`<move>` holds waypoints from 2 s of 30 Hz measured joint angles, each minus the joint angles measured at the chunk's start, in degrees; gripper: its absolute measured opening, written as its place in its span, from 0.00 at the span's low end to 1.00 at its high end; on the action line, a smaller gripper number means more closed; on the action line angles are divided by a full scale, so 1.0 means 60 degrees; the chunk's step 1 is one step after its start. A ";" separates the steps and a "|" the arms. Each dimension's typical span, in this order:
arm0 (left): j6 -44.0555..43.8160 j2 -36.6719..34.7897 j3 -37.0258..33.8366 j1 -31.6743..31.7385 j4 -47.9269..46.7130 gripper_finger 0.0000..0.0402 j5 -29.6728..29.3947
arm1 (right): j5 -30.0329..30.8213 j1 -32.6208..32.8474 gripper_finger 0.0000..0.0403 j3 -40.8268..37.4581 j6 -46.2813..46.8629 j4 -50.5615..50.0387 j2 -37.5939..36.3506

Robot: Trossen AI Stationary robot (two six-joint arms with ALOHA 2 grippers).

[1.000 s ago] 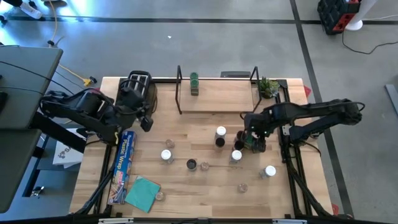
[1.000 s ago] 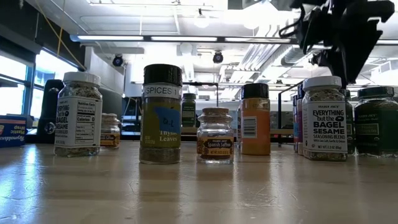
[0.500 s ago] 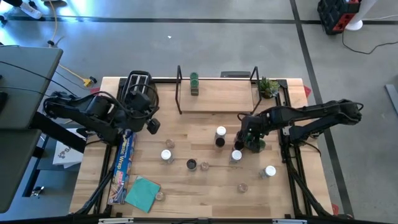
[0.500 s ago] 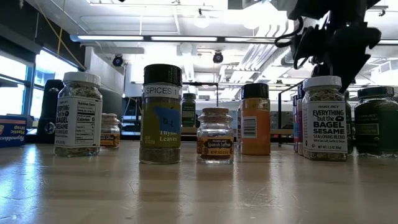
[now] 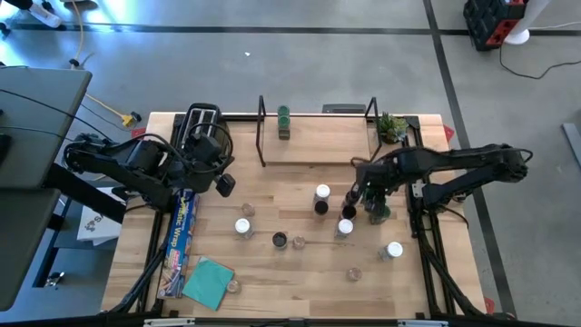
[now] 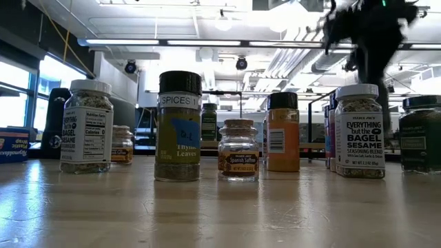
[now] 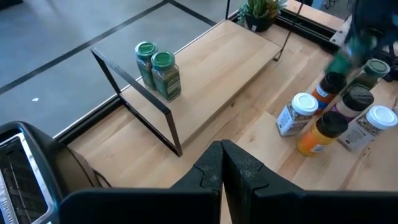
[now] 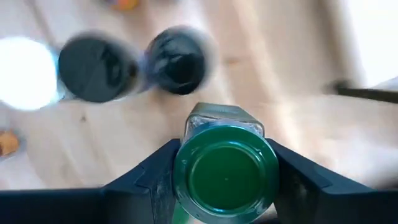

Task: Shelf spices
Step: Put the left green seasoning bottle on the shelf aligned with the other green seasoning bottles

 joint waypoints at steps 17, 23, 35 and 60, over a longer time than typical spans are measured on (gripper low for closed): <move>0.1015 -0.0115 0.0000 0.0310 0.0702 0.00 0.0823 | -0.0480 -0.0845 0.48 0.7249 -0.2525 0.2987 0.5919; 0.1015 -0.0218 0.0000 0.0313 0.0687 0.00 0.1603 | -0.0910 -0.0849 0.48 0.8533 -0.2971 0.2544 0.8267; 0.1015 -0.0222 0.0000 0.0291 0.0680 0.00 0.3347 | -0.1427 -0.0822 0.48 0.8643 -0.4198 0.2269 0.9582; 0.3198 0.0817 0.0000 0.0816 0.1353 0.37 0.5129 | 0.0253 -0.0955 0.79 0.6915 -0.3446 0.0589 0.4437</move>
